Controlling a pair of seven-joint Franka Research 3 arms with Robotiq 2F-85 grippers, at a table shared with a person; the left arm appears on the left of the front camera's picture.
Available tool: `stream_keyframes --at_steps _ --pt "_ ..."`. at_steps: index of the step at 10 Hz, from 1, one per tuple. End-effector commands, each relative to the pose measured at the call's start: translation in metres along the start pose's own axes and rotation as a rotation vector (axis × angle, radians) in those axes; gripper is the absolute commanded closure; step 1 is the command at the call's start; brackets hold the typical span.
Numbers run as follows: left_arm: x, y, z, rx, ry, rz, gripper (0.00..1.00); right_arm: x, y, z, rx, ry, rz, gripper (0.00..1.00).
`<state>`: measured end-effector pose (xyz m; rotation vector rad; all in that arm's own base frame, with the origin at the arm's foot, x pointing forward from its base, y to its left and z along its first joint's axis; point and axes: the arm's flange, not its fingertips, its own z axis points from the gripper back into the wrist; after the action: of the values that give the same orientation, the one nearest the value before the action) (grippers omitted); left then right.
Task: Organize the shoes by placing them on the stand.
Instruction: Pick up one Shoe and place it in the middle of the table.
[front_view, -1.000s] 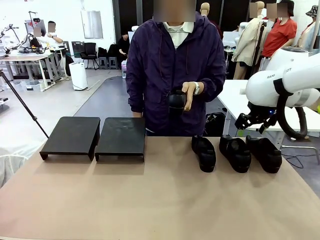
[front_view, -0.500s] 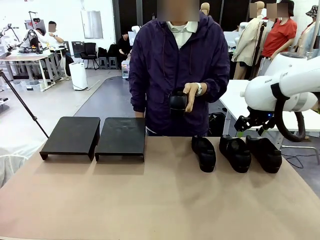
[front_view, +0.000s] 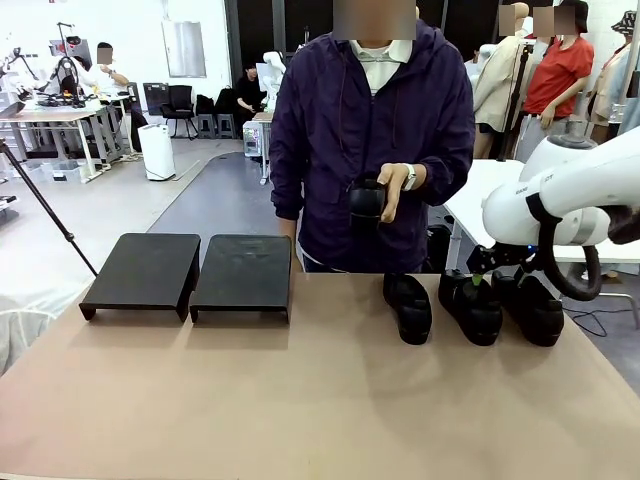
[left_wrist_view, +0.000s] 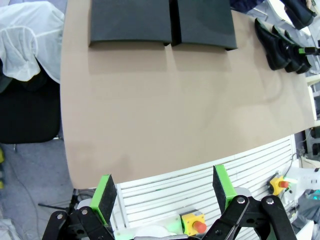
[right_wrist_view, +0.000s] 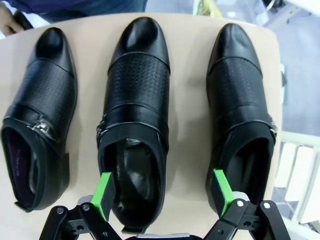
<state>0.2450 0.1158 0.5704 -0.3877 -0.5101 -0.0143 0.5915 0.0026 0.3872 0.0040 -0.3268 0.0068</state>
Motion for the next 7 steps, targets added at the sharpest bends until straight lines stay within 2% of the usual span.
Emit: stream_keyframes --at_steps 1,6,7 --pt "0.0 0.002 0.0 0.002 0.0 -0.008 0.0 0.011 0.008 -0.011 -0.033 -0.003 -0.028 0.0" --pt "0.0 0.002 0.0 0.002 0.0 -0.008 0.0 0.013 0.011 -0.026 -0.059 0.041 -0.025 0.0" --pt "0.0 0.002 0.0 0.002 0.0 -0.008 0.0 0.013 0.012 -0.028 -0.064 0.051 -0.022 0.59"
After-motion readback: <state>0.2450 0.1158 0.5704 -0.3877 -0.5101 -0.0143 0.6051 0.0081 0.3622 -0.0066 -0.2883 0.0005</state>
